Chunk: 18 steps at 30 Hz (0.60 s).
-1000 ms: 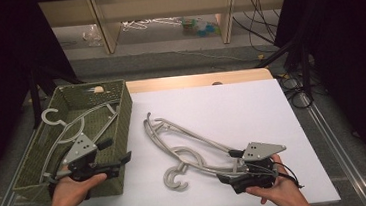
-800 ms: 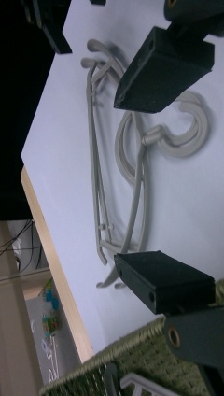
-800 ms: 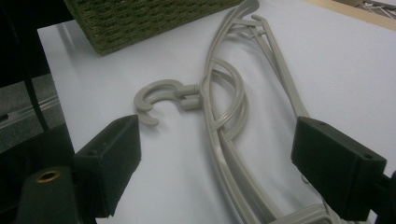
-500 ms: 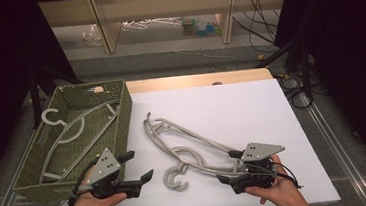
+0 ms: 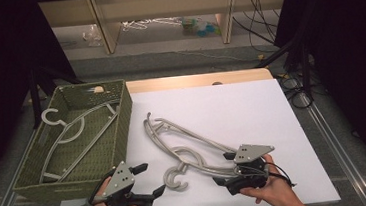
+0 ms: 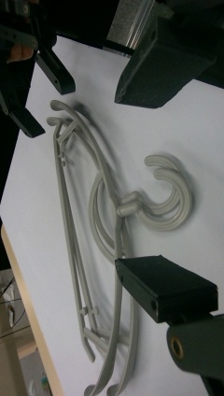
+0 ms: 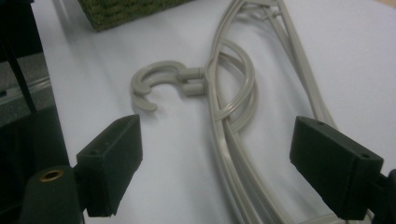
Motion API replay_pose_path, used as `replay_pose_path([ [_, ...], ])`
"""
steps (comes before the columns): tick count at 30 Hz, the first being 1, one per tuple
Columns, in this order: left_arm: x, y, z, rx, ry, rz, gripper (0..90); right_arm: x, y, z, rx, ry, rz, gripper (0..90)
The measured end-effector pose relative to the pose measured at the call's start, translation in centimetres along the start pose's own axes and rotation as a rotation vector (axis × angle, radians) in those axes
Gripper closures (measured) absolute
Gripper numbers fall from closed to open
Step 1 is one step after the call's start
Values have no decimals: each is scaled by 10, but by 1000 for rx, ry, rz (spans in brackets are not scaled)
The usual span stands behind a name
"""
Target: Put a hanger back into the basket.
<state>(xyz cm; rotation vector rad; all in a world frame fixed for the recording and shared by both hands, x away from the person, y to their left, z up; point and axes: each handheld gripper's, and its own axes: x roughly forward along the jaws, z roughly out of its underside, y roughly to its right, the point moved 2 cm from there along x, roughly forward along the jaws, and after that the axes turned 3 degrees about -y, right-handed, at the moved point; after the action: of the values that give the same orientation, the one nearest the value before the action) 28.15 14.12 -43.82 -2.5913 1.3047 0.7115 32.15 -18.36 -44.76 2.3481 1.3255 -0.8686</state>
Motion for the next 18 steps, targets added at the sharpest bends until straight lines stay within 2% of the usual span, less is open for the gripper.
replay_pose_path([
  [3, 1, -1, 0, 19, -6, 4, 171, 11, 2, 0, -15, -39, -12, 219],
  [4, 1, -2, 0, 13, 0, 8, 171, 15, 2, 0, -10, -62, -10, 231],
  [8, 0, -5, 1, 16, -4, 0, 171, 28, 5, 0, -34, -124, 19, 291],
  [10, 0, -5, 1, 26, -15, -2, 171, 37, 7, -1, -68, -135, 36, 338],
  [11, 1, -4, 2, 18, -21, -1, 170, 40, 6, -2, -67, -160, 33, 358],
  [14, 2, -3, 2, 34, -29, 7, 171, 53, 6, -4, -114, -200, 32, 412],
  [15, 2, -3, 3, 24, -29, 7, 171, 56, 4, -5, -109, -225, 27, 436],
  [18, 3, -4, 3, 35, -29, 11, 171, 65, 2, -7, -166, -278, 33, 468],
])
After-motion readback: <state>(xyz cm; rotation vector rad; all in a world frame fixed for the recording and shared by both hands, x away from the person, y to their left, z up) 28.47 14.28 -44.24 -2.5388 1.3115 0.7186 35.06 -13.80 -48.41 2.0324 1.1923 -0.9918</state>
